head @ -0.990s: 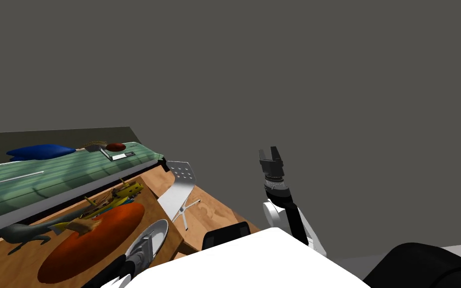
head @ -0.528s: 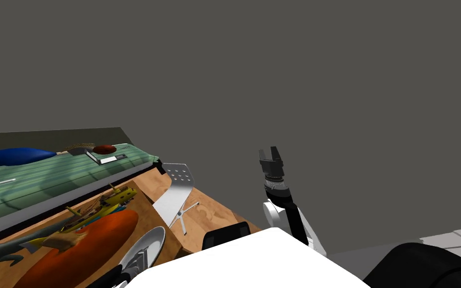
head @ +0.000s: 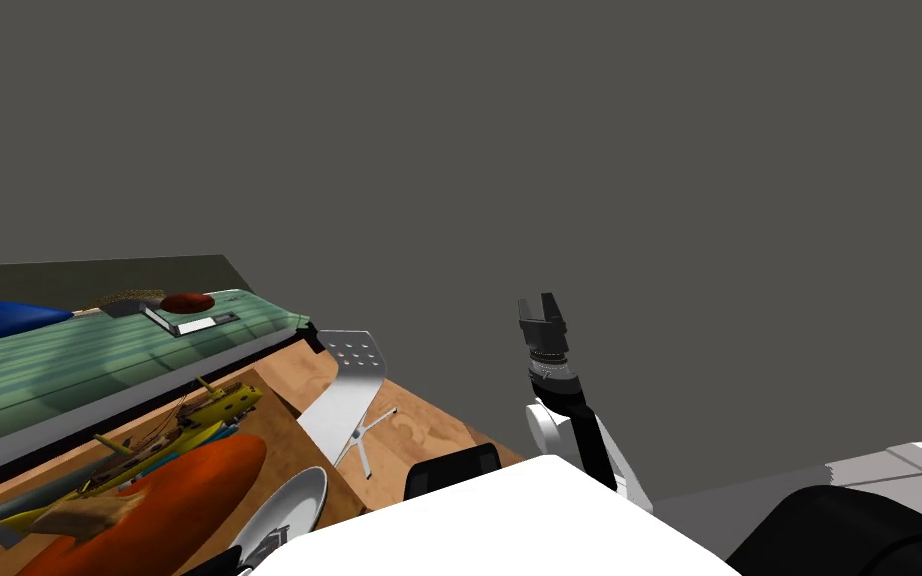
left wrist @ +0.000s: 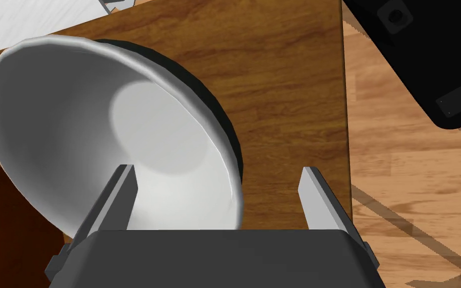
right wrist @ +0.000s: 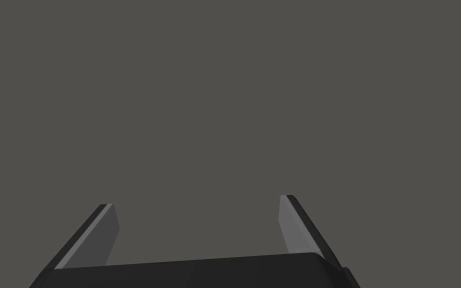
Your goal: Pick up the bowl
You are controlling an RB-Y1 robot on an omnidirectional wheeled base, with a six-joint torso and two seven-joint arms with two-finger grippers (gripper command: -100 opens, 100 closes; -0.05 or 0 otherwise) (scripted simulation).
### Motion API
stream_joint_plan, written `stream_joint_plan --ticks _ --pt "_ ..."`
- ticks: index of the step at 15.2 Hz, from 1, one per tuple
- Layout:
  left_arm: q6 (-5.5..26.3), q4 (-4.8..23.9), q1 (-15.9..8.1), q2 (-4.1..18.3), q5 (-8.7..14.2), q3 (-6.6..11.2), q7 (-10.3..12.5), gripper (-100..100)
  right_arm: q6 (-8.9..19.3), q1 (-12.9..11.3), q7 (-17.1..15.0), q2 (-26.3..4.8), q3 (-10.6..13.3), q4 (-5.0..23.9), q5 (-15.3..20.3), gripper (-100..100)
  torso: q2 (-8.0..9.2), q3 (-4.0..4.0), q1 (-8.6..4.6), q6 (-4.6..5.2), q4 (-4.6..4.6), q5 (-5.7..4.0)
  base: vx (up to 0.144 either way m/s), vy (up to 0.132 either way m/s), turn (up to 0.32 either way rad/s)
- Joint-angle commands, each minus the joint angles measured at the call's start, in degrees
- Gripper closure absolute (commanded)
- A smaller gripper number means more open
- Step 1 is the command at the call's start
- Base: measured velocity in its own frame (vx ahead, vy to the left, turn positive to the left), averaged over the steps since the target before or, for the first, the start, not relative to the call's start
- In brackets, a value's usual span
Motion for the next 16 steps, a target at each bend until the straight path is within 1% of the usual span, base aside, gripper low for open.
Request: stream_joint_plan --ticks 1,3,4,5,6,10,11,13,14,15,16 --pt "-1.65 2.15 -0.88 -0.25 -0.4 -0.14 -0.35 -100 0.0 0.0 0.0 0.0 0.0 0.0 0.0 0 0.0 0.0 0.0 0.0 0.0 0.0 0.004 0.005 0.016" --pt "-2.48 3.37 -1.38 -0.35 -0.57 -0.19 -0.54 -100 0.0 0.0 0.0 0.0 0.0 0.0 0.0 0 0.03 0.02 -0.06 0.0 0.01 -0.01 0.001 0.001 0.007" --pt "-3.31 4.58 -1.88 -0.46 -0.75 -0.24 -0.72 -100 0.0 0.0 0.0 0.0 0.0 0.0 0.0 0 0.04 0.02 -0.07 0.0 0.01 -0.02 0.003 0.003 0.01" --pt "-2.34 3.38 -1.46 -0.36 -0.62 -0.2 -0.48 -100 0.0 0.0 0.0 0.0 0.0 0.0 0.0 0 0.04 0.02 -0.07 0.0 0.01 -0.02 0.0 0.0 0.0" --pt "-2.58 3.6 -1.53 -0.37 -0.64 -0.2 -0.54 100 0.0 0.0 0.0 0.0 0.0 0.0 0.0 0 0.05 0.03 -0.07 0.0 0.01 -0.02 0.0 0.0 0.0" --pt "-2.56 3.6 -1.51 -0.39 -0.62 -0.19 -0.51 100 0.0 0.0 0.0 0.0 0.0 0.0 0.0 0 0.04 0.03 -0.07 0.03 0.02 -0.02 -0.001 -0.001 0.003" --pt "-1.23 1.55 -0.63 -0.19 -0.31 -0.11 -0.26 100 0.0 0.0 0.0 0.0 0.0 0.0 0.0 0 0.04 0.03 -0.07 0.03 0.02 -0.03 -0.002 -0.004 -0.02" --pt "-0.4 0.33 -0.12 -0.09 -0.13 -0.06 -0.07 100 0.0 0.0 0.0 0.0 0.0 0.0 0.0 0 0.07 0.05 -0.12 0.05 0.03 -0.08 -0.005 -0.006 -0.02" --pt "0.43 -0.88 0.38 0.01 0.05 -0.01 0.12 100 0.0 0.0 0.0 0.0 0.0 0.0 0.0 0 0.08 0.05 -0.14 0.05 0.03 -0.08 -0.005 -0.008 -0.012" --pt "0.84 -1.49 0.63 0.07 0.14 0.02 0.21 100 0.0 0.0 0.0 0.0 0.0 0.0 0.0 0 0.09 0.06 -0.16 0.05 0.03 -0.1 -0.006 -0.009 -0.01" --pt "0.21 -0.66 0.23 -0.07 -0.08 -0.06 0.11 100 0.0 0.0 0.0 0.0 0.0 0.0 0.0 0 0.09 0.06 -0.17 0.06 0.04 -0.11 0.0 0.0 0.0"
